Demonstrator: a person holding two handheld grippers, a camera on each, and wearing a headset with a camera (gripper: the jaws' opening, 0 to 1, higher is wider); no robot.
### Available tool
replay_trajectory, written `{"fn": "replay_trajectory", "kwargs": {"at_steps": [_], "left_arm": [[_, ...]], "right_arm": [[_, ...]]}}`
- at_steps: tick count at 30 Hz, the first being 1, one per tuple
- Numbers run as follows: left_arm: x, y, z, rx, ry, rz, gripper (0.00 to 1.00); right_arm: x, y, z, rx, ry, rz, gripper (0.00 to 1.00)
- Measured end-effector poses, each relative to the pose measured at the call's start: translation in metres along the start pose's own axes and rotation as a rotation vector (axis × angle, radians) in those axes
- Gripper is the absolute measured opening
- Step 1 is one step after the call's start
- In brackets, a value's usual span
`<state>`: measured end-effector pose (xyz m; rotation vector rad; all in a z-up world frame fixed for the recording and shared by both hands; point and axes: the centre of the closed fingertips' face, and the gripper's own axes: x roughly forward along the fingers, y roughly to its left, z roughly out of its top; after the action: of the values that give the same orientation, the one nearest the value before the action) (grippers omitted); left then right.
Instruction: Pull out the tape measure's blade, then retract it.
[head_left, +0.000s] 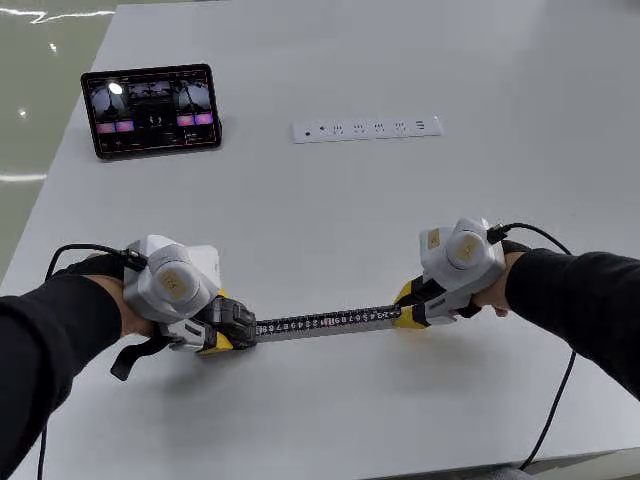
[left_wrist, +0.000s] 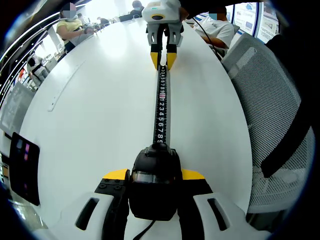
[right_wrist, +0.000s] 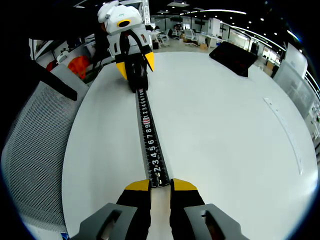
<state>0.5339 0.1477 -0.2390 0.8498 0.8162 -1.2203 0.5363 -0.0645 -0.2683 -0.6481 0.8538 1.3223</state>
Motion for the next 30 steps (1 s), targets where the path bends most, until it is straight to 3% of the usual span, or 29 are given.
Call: {"fn": "replay_trajectory", "kwargs": {"at_steps": [30], "left_arm": [[0.000, 0.001, -0.002, 0.001, 0.009, 0.002, 0.32]], "right_arm": [[-0.012, -0.004, -0.014, 0.009, 0.012, -0.007, 0.10]]}}
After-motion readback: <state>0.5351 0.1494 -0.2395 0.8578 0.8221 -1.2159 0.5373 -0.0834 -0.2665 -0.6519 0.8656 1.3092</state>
